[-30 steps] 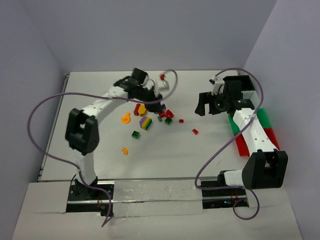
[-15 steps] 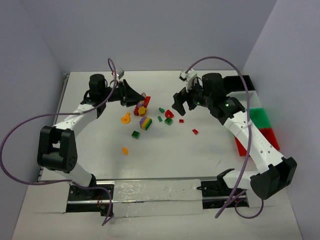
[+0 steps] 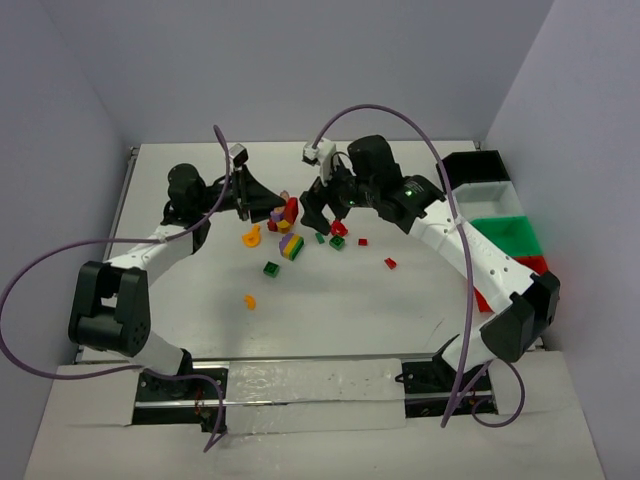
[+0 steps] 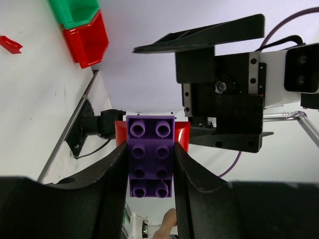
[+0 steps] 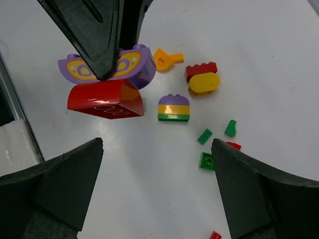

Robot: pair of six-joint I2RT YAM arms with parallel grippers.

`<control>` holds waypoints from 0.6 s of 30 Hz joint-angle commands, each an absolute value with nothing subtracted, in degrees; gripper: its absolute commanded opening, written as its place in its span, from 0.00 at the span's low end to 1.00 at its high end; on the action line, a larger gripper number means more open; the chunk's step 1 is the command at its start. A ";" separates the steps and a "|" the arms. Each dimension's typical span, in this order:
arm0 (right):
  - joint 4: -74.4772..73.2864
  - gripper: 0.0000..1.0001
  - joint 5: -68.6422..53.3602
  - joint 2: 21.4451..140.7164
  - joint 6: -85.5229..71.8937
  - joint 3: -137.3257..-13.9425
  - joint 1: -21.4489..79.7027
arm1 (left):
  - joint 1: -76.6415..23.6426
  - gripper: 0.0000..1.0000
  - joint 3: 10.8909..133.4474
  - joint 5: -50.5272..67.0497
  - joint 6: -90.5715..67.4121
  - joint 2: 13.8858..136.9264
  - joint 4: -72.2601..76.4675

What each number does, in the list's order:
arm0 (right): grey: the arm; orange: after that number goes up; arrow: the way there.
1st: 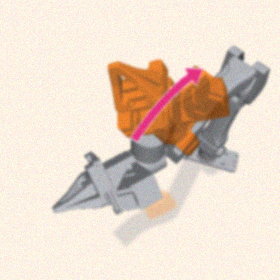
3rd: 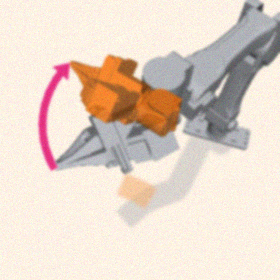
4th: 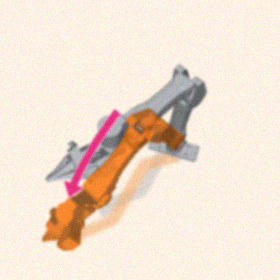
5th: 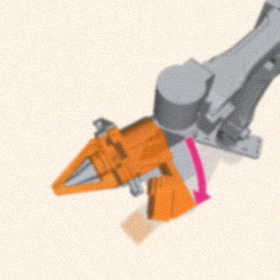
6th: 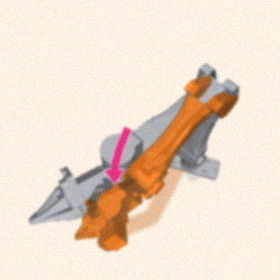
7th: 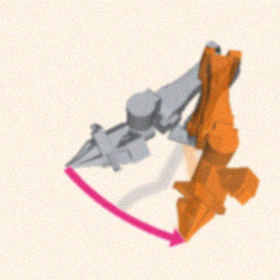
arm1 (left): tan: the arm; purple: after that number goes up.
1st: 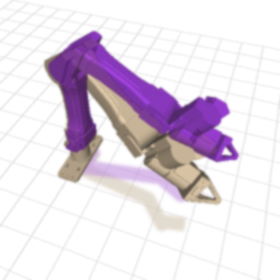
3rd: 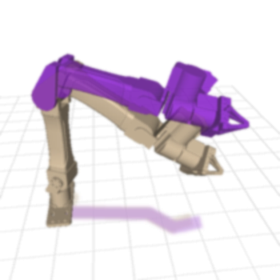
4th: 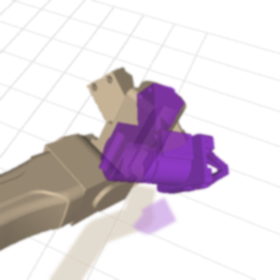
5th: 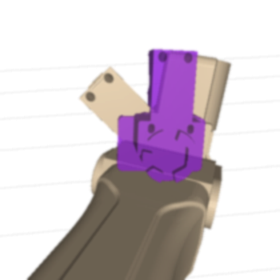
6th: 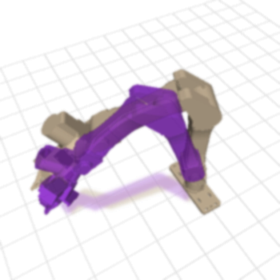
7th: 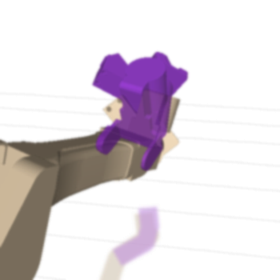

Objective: Sort the legos into containers by color

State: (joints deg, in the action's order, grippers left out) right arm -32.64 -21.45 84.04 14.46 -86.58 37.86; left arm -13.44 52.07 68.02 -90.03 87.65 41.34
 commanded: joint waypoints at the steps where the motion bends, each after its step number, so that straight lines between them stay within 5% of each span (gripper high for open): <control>1: -35.03 0.96 -25.59 84.20 13.65 -89.52 38.84 | -13.80 0.00 52.33 69.13 -90.51 86.37 44.75; 14: -37.90 0.93 -23.20 88.47 14.61 -94.73 42.79 | -15.36 0.00 55.42 69.15 -84.11 86.99 34.68; 18: -38.06 0.79 -21.27 89.72 14.11 -95.86 42.92 | -15.91 0.00 55.78 69.08 -83.30 86.80 33.73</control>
State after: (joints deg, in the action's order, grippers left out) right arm -37.72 -23.37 89.03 14.42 -92.39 42.59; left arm -15.33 52.80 68.25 -85.79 87.55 35.42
